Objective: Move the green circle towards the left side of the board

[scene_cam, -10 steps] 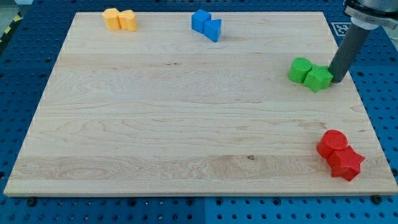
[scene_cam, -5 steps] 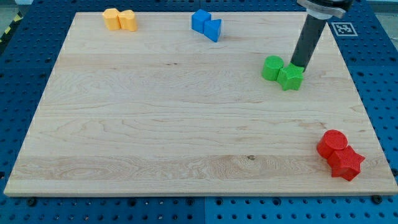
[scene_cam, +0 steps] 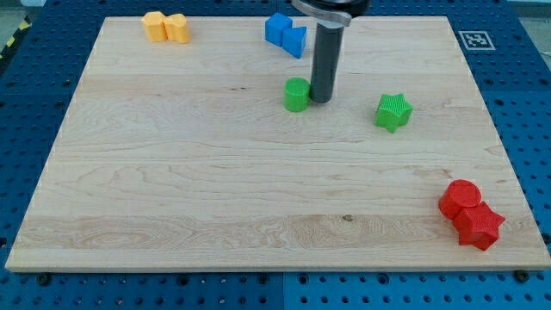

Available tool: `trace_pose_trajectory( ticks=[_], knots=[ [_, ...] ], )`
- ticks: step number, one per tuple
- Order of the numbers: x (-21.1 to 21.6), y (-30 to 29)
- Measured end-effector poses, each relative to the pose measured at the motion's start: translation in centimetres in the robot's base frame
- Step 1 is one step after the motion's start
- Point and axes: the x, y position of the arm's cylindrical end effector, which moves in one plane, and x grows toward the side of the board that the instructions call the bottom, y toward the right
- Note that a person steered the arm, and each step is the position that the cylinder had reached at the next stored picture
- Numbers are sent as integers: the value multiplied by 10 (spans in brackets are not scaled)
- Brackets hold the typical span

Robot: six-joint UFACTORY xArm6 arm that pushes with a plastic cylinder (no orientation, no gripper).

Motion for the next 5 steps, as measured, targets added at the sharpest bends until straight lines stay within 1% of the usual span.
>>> trace_pose_trajectory(
  ticks=[5],
  knots=[
    [-8, -162]
  ],
)
